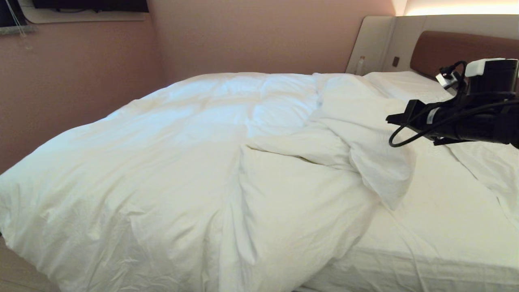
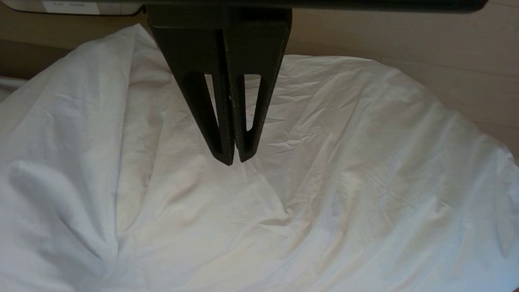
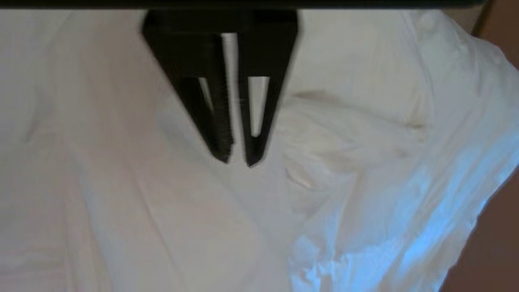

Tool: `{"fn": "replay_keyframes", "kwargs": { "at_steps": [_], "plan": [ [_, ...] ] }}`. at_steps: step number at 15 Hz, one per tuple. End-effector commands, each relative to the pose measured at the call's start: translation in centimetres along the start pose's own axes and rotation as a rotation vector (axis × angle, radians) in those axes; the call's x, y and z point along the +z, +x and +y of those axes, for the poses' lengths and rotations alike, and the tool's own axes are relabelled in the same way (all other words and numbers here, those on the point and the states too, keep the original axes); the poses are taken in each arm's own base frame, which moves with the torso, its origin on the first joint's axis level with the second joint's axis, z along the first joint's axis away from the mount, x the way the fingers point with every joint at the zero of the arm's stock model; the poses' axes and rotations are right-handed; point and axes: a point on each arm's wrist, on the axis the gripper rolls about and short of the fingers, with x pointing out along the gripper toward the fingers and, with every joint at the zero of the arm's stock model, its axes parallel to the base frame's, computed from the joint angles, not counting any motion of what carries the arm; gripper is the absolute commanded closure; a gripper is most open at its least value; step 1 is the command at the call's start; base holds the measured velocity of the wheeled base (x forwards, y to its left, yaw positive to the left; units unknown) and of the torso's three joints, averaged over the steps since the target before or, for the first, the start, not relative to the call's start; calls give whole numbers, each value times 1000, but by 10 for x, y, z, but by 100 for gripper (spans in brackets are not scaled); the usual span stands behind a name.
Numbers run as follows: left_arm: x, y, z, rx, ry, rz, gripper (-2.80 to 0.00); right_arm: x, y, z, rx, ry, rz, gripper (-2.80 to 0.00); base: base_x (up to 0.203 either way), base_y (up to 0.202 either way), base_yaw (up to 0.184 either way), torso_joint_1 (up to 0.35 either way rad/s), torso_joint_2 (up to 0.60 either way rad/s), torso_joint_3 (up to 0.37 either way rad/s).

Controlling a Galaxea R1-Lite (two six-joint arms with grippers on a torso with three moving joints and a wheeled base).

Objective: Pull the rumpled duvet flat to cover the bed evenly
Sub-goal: Hold the folded corner of the quilt

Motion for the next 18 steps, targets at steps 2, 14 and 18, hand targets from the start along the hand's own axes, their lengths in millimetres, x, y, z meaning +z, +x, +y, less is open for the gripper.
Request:
{"fn": "replay_keyframes", "kwargs": {
  "at_steps": [2, 14, 18],
  "plan": [
    [0, 0, 0, 0, 0, 0, 0, 7, -5, -2, -34, 72, 28, -280, 0, 0, 0, 0, 0, 0],
    [0, 0, 0, 0, 0, 0, 0, 2, -71, -19, -289, 6, 460, -280, 0, 0, 0, 0, 0, 0],
    [0, 0, 0, 0, 0, 0, 0, -21, -56, -32, -223, 56, 550, -280, 0, 0, 0, 0, 0, 0]
  ]
}}
